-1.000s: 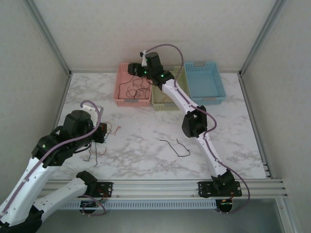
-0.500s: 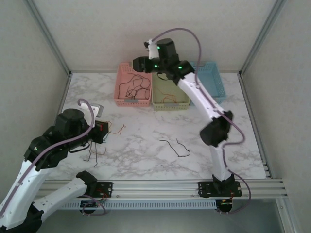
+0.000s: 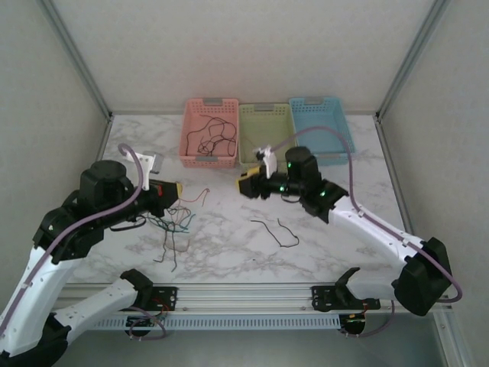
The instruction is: Untangle the cables
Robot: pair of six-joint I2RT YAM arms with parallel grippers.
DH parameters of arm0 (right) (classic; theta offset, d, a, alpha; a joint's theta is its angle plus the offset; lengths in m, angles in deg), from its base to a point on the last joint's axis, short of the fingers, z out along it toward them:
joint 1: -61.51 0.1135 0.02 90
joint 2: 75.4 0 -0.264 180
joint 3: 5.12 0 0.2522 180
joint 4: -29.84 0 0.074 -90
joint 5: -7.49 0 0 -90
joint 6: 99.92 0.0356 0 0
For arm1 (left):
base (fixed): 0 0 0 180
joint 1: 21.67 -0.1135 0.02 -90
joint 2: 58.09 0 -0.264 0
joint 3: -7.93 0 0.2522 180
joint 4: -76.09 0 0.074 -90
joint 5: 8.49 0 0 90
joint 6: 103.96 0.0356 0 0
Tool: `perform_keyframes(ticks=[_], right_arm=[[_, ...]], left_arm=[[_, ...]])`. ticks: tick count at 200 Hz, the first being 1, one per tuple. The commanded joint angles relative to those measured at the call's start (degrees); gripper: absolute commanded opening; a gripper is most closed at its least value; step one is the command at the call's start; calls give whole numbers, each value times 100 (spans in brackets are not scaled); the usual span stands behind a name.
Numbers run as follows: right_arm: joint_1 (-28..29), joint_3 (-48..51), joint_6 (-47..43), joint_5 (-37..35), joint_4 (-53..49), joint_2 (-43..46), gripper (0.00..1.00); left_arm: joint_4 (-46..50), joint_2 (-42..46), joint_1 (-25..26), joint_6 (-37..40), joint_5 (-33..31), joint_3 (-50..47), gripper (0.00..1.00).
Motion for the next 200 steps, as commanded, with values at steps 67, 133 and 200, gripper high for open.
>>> perform_keyframes(ticks=[67,133,200], right_arm=[[1199,-708,-1527,-40,472,175,69],[1235,-1675,-1693,652,204,-866,59],[1306,-1884,-1651,1209,266,-1267,32]], left_arm=[[-547,-254,-47,-77,1084,-82,0],[-519,-403,-47,241,1806,90,0],[-171,-398,-46,428,1613,292,0]])
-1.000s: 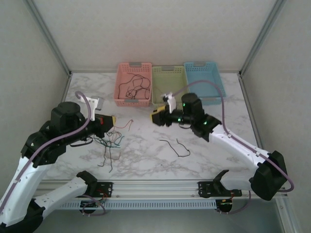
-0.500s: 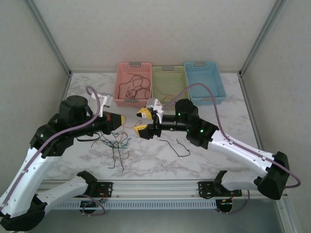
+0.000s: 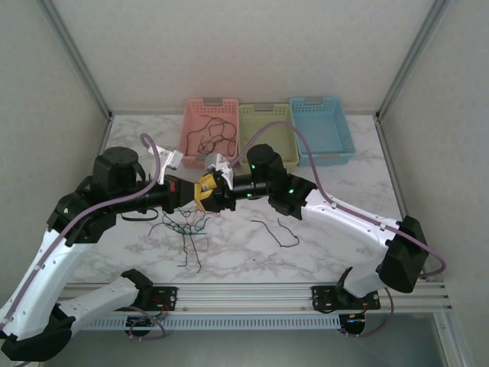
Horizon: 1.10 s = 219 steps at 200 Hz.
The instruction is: Untangle the cables
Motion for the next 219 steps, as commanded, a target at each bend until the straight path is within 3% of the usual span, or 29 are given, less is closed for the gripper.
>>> perform_keyframes(ticks=[1,49,67,81,99,109,132,160,189,219], right_arm=[[82,-204,-33,292,47,-58,31],[82,-45,7,221,155,18,0],[77,10,-12,61,161,78,0],[82,73,-114,-224,95,181,0],[-8,128,-142,-782,38,371,0],[-115,123,-90,-1065,-50,492,0],[-570,267,371,-1592,-24,853,0],[-1002,626,539,-1848,-173,1180,0],[-1172,1394,690,-1860,29,1523,0],[-1218,2003,789,-2009,117,1824,0]], left_arm=[[154,61,-46,179,90,172,0],[202,104,-47,172,24,87,0],[207,136,-47,180,-37,92,0],[255,149,-42,206,-165,125,17],[228,269,-42,225,-618,110,60],[122,452,-47,250,-937,-16,79],[24,808,-47,148,-1769,-461,99],[146,1066,-47,-513,-2583,-1287,100],[-451,1366,-47,-1162,-2509,-2574,97],[-1081,1121,-47,-1374,-2247,-3424,91]])
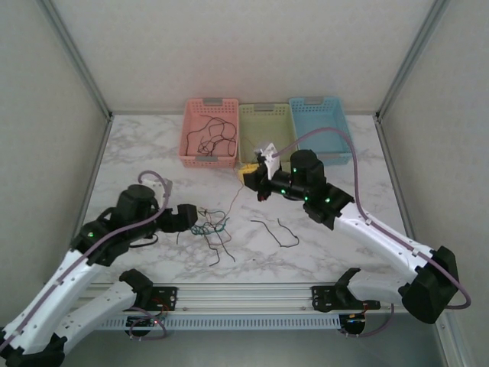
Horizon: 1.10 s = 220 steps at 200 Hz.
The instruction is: Untangle the cables
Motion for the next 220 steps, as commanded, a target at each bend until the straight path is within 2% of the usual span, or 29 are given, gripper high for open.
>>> perform_keyframes(ticks=[1,40,55,102,157,188,202,217,220], right_arm=[[-48,353,179,-237,142,243,0],[-53,721,145,-389,137,538,0],[-57,730,88,-447,81,596,0],[-57,657,96,-318,-122,608,0],[-57,669,-29,-456,-269,763,0],[-57,465,-181,-477,-516,671,0],[-57,484,-200,-671,-488,741,0],[-57,496,-212,-1029,-519,867,0],[-199,486,-204,-1100,-532,899,0]], left_arm=[[-722,-136,-47,-424,45,-459,91],[-946,-686,-47,-529,-38,-555,86],[-1171,-917,-47,-619,119,-721,83],[-1452,-912,-38,-730,-34,-1097,64],[-1331,-1154,-38,-620,-55,-947,25],[-1230,-1164,-38,-557,-290,-839,7],[-1116,-1152,-42,-485,-396,-722,0],[-832,-1132,-44,-363,-682,-440,0],[-762,-1128,-46,-343,-747,-381,0]])
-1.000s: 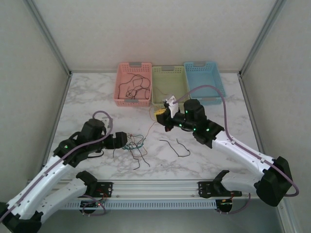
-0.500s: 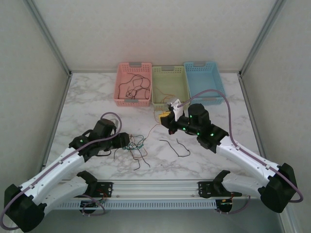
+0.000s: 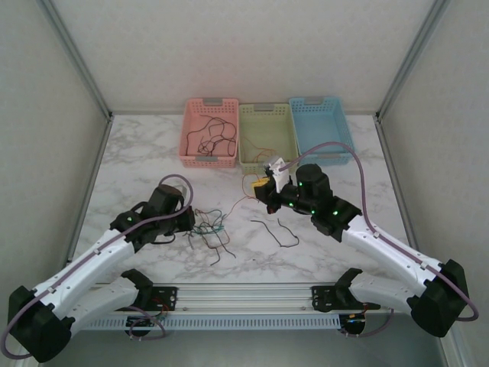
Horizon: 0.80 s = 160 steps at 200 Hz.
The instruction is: Untangle the cables
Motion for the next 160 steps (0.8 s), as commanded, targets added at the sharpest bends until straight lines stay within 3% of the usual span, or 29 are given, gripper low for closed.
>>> perform_keyframes(ticks=[1,31,65,123,136,160], right_arm=[[-190,-188,-112,-590,-75,258,0],[-592,-205,28,-1436,-390,668,0],[-1559,-30,487,-2175,-689,1177,0],[-3076,211,1345,-3197,-1493,1511,0],[-3311,244,1449,-3141,-1565,1498,0],[-3454,341,1546,-2378,-1273,1533,0]], left_arm=[[410,59,-47,194,-539,529,0],[1263,53,-50,508,-1218,1488,0],[2116,163,-73,793,-2148,2497,0],[2710,451,-126,1080,-2685,3166,0],[2782,500,-126,1113,-2771,3143,0],[2630,562,-126,1141,-2440,2912,0]])
